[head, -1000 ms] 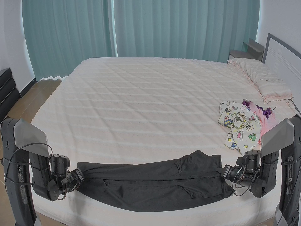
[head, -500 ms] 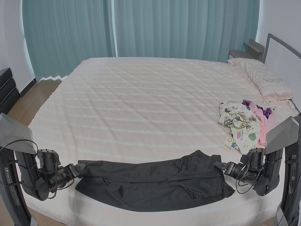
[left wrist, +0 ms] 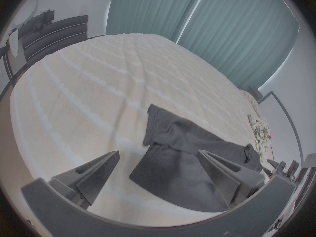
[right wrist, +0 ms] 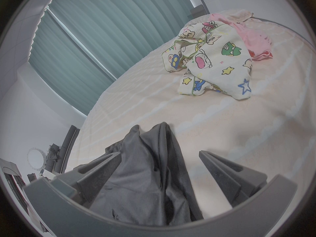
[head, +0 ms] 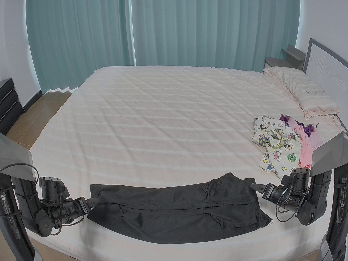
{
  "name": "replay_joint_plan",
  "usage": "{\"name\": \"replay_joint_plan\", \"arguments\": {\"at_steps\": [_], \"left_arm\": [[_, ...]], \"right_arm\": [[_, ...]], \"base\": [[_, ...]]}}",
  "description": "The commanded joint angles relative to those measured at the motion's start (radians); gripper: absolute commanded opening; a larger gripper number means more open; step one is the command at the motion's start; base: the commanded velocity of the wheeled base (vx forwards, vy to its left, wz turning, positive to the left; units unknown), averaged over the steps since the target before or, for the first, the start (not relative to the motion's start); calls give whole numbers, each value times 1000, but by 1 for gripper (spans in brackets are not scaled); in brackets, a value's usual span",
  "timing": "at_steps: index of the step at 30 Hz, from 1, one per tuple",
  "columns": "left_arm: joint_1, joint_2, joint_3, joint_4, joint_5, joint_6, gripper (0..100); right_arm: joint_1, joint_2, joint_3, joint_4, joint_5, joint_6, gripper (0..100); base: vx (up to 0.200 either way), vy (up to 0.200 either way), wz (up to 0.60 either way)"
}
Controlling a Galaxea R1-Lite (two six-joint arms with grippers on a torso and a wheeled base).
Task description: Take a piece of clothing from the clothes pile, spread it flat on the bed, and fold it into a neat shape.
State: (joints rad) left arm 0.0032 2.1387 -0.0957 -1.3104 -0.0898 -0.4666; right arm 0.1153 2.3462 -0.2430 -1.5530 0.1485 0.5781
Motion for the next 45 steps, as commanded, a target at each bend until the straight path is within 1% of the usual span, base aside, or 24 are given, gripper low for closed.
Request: {"name": "replay_joint_plan", "arguments": {"at_steps": [1,3,9,12,16,23,27,28,29,31,36,44,45], "left_arm": [[-6,20,13,-1,-1,8,100],[-6,30,14,-7,-8,23,100],[-9,59,16,-9,-15,23,100],[-32,86,14,-9,-24,22,100],[-60,152,-15,-13,-10,14,100],[-74,185,-35,-58,-2,-18,100],[-74,208,-65,-73,42,-21,100],[-74,225,-76,-75,71,-21,100],[-74,225,-76,-75,71,-21,0],[-74,247,-82,-75,108,-21,0],[-74,216,-48,-75,142,-18,0],[-78,152,-5,-69,145,-7,0],[-78,152,7,-67,145,8,0]], "right_arm": [[4,-1,-1,-12,0,0,100],[6,1,-1,-12,0,0,100],[7,2,-1,-12,0,0,100],[7,5,-1,-12,0,0,100],[18,7,-1,-12,0,0,100],[21,7,1,-12,0,0,100],[23,7,1,-12,0,0,100],[23,7,1,-13,0,0,100],[23,7,1,-13,0,0,100],[21,7,1,-12,0,0,100],[21,7,1,-12,0,0,100],[21,5,1,-13,0,0,100],[23,5,1,-12,0,2,100]], "base": [[0,0,0],[0,0,0],[0,0,0],[0,0,0],[0,0,0],[0,0,0],[0,0,0],[0,0,0],[0,0,0],[0,0,0],[0,0,0],[0,0,0],[0,0,0]]}}
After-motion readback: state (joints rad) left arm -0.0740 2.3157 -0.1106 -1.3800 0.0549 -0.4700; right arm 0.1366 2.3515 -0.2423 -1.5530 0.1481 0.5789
